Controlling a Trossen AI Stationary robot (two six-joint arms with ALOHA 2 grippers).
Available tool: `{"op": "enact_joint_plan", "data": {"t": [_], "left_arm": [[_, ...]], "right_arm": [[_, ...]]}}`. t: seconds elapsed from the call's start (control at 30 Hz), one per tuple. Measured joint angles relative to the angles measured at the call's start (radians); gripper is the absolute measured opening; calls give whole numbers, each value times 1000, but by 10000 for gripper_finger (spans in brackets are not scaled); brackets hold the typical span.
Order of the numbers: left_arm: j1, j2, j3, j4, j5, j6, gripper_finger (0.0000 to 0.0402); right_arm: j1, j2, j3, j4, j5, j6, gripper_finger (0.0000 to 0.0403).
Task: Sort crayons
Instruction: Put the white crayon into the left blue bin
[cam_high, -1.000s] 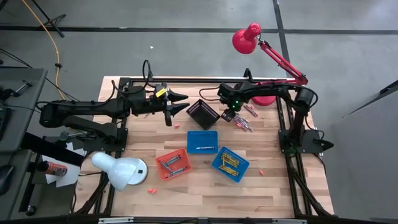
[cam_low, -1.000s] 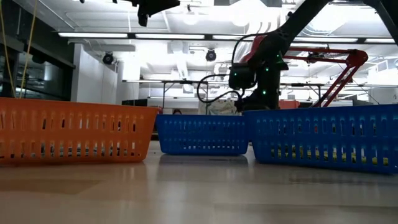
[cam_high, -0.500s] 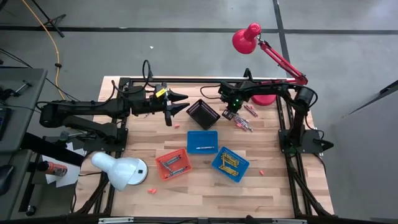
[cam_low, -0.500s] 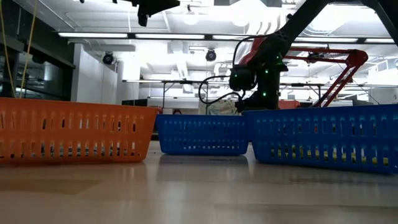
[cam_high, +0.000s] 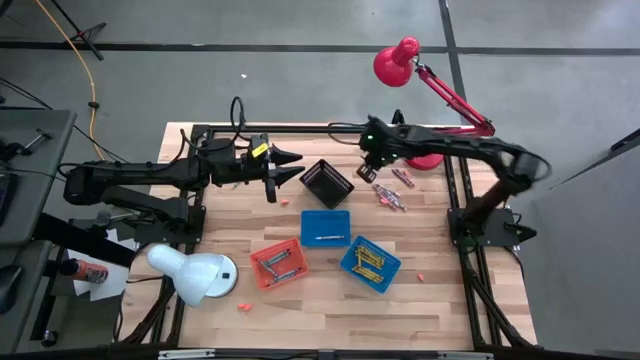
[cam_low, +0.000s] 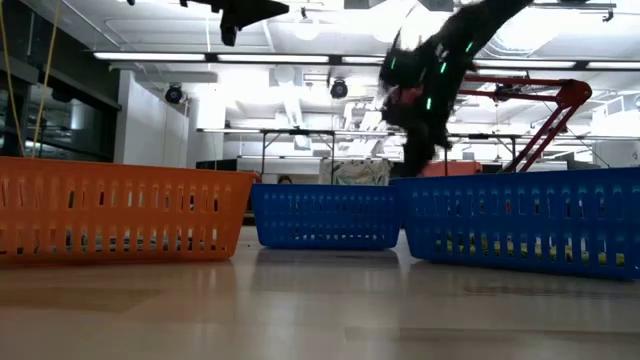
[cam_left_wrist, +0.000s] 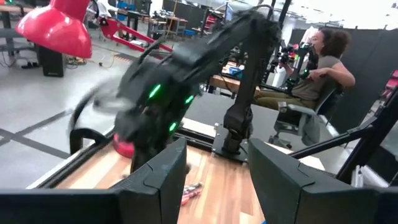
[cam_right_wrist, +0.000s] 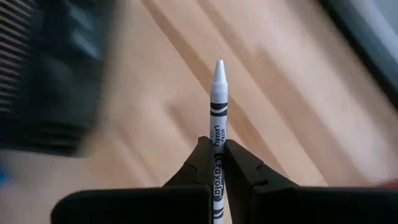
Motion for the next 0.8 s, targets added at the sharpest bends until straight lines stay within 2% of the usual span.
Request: {"op": "enact_joint_plan", "data": {"t": [0.17, 0.3, 0.4, 0.5, 0.63, 0.8], "left_arm": [[0, 0, 0, -37, 0, -3, 158], [1, 0, 0, -56, 0, -2, 158], [2, 0, 0, -55, 0, 14, 158], [2, 0, 0, -56, 0, 53, 158], [2, 0, 0, -54, 0, 56, 158], [2, 0, 0, -50, 0, 57, 158]], "right_arm": [[71, -224, -144, 233, -63, 117, 1], [181, -367, -341, 579, -130, 279, 1], [279, -403, -465, 884, -144, 361, 1], [361, -398, -508, 1127, -139, 374, 1], [420, -375, -478, 1184, -121, 338, 0], [425, -378, -437, 1182, -121, 291, 0]]}}
